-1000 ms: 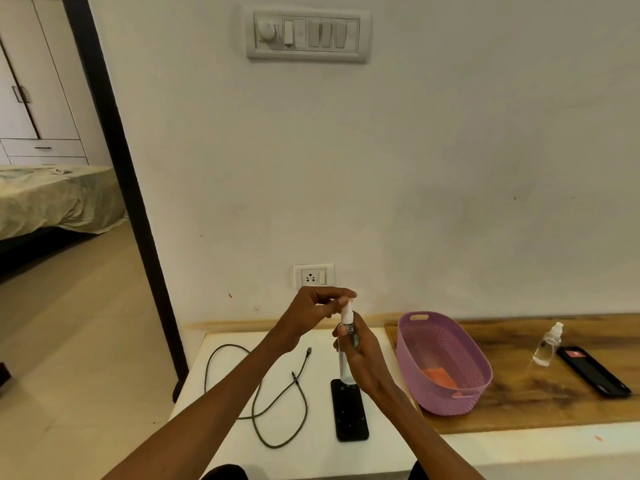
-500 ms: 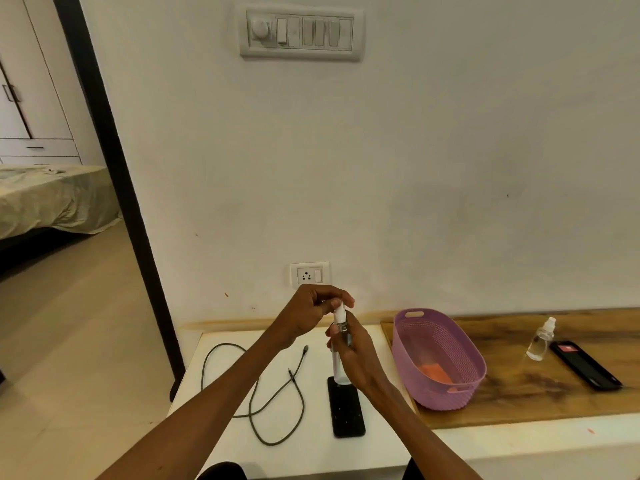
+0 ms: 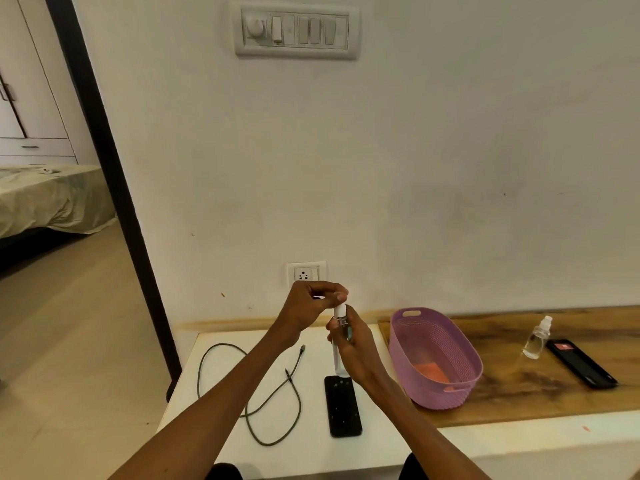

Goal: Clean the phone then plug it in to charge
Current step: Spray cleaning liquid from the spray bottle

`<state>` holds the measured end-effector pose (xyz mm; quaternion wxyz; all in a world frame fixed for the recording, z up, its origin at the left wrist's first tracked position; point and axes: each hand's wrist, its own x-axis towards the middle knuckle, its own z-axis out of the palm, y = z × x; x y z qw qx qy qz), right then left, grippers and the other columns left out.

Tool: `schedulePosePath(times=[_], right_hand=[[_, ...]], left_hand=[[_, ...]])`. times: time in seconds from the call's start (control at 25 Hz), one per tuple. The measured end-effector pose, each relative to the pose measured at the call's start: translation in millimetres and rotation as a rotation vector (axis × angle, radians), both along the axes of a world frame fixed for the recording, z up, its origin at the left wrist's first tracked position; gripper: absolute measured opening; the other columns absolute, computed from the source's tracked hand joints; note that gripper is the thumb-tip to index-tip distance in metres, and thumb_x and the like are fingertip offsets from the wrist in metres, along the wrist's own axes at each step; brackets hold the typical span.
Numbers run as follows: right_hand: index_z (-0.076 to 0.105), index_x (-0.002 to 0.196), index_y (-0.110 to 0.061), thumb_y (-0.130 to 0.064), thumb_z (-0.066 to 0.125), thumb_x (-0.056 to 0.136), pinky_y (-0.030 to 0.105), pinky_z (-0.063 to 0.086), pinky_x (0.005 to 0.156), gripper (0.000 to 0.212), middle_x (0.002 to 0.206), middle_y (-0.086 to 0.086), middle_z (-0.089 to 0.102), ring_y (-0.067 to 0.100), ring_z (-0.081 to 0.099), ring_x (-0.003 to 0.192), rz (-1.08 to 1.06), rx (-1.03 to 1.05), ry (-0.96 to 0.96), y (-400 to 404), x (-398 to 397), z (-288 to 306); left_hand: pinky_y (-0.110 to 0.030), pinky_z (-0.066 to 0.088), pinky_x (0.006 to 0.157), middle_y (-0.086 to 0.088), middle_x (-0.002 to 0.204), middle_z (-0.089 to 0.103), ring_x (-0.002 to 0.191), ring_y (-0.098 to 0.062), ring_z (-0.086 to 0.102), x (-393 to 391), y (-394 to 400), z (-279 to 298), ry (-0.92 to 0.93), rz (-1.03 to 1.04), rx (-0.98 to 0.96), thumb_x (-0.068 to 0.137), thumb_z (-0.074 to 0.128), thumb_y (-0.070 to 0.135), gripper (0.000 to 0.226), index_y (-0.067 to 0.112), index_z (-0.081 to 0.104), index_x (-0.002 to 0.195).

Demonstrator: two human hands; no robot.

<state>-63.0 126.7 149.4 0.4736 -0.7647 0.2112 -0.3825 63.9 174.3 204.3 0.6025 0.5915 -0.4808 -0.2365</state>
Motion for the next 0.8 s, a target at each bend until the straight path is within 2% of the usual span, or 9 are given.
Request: schedulePosePath(times=[0.08, 0.2, 0.32, 0.44, 0.52, 0.6, 0.64, 0.72, 0.8], right_hand=[[0.05, 0.11, -0.02, -0.023, 0.047, 0.099, 0.026, 0.054, 0.075, 0.012, 0.091, 0.013, 0.063, 0.024, 0.063, 0.08, 0.01, 0.015, 0.006, -1.0, 1.2, -1.5], [0.049, 0.114, -0.018, -0.024, 0.048, 0.098, 0.014, 0.052, 0.069, 0.017, 0.094, 0.011, 0.062, 0.011, 0.062, 0.076, 0.009, 0.054, 0.005, -2.7, 4.1, -6.6], [0.047, 0.115, -0.022, -0.026, 0.049, 0.098, 0.013, 0.052, 0.067, 0.018, 0.096, 0.006, 0.063, 0.011, 0.064, 0.079, -0.007, 0.068, 0.018, -6.5, 5.3, -11.8], [0.045, 0.116, -0.025, -0.028, 0.05, 0.097, 0.015, 0.049, 0.073, 0.02, 0.099, 0.007, 0.064, 0.02, 0.064, 0.088, -0.03, 0.037, 0.077, -14.6, 1.1, -17.1], [0.047, 0.119, -0.024, -0.031, 0.05, 0.096, 0.012, 0.048, 0.069, 0.024, 0.095, 0.0, 0.063, 0.013, 0.062, 0.086, -0.066, -0.013, 0.112, -24.7, -4.9, -18.2], [0.05, 0.116, -0.023, -0.032, 0.052, 0.096, 0.017, 0.052, 0.067, 0.023, 0.092, -0.004, 0.063, 0.012, 0.062, 0.082, -0.121, -0.047, 0.119, -38.8, -11.2, -14.3], [0.052, 0.115, -0.022, -0.031, 0.054, 0.095, 0.025, 0.056, 0.068, 0.022, 0.092, -0.002, 0.064, 0.015, 0.063, 0.082, -0.154, -0.068, 0.121, -48.3, -14.6, -10.9], [0.056, 0.113, -0.018, -0.026, 0.057, 0.094, 0.036, 0.058, 0.073, 0.02, 0.096, 0.001, 0.066, 0.021, 0.064, 0.088, -0.222, -0.114, 0.12, -70.3, -21.0, -2.8], [0.057, 0.11, -0.015, -0.02, 0.061, 0.092, 0.037, 0.055, 0.078, 0.02, 0.099, 0.002, 0.067, 0.022, 0.064, 0.092, -0.283, -0.091, 0.089, -96.0, -28.5, 4.9]], left_hand=[[-0.023, 0.053, 0.09, 0.009, 0.092, 0.078, 0.094, -0.001, 0.071, 2.0, 1.8, 0.9, -0.002, -0.048, 0.037, 0.091, 0.068, 0.009, 0.019, 0.024, 0.079, 0.09], [-0.021, 0.053, 0.09, -0.001, 0.1, 0.077, 0.102, -0.009, 0.07, 4.9, 4.5, 1.7, -0.023, -0.154, 0.055, 0.1, 0.052, 0.003, 0.027, 0.015, 0.076, 0.103], [-0.016, 0.053, 0.088, -0.003, 0.108, 0.076, 0.108, -0.01, 0.069, 4.2, 4.8, -1.5, -0.05, -0.188, 0.034, 0.102, 0.046, 0.001, 0.03, 0.009, 0.073, 0.112], [-0.014, 0.052, 0.087, 0.011, 0.111, 0.075, 0.109, -0.001, 0.066, 1.6, 0.0, -9.6, -0.036, -0.152, 0.028, 0.101, 0.049, 0.001, 0.029, 0.008, 0.072, 0.118], [-0.015, 0.052, 0.092, 0.026, 0.11, 0.071, 0.107, 0.006, 0.064, 0.6, -6.1, -17.7, -0.015, -0.049, 0.029, 0.099, 0.051, -0.001, 0.031, 0.01, 0.073, 0.118], [-0.022, 0.046, 0.104, 0.02, 0.119, 0.068, 0.115, 0.002, 0.059, 3.0, -12.2, -28.0, -0.042, 0.059, 0.079, 0.099, 0.052, -0.001, 0.033, 0.014, 0.071, 0.121], [-0.024, 0.043, 0.107, 0.012, 0.124, 0.068, 0.12, -0.004, 0.058, 4.9, -15.8, -34.5, -0.067, 0.082, 0.117, 0.099, 0.052, 0.0, 0.033, 0.014, 0.071, 0.123], [-0.023, 0.043, 0.106, 0.002, 0.126, 0.069, 0.123, -0.01, 0.058, 10.2, -21.8, -48.6, -0.096, 0.093, 0.171, 0.099, 0.052, 0.0, 0.033, 0.014, 0.071, 0.122], [-0.021, 0.046, 0.102, 0.002, 0.12, 0.072, 0.119, -0.01, 0.062, 15.0, -27.9, -62.3, -0.087, 0.099, 0.199, 0.098, 0.053, 0.001, 0.031, 0.014, 0.073, 0.117]])
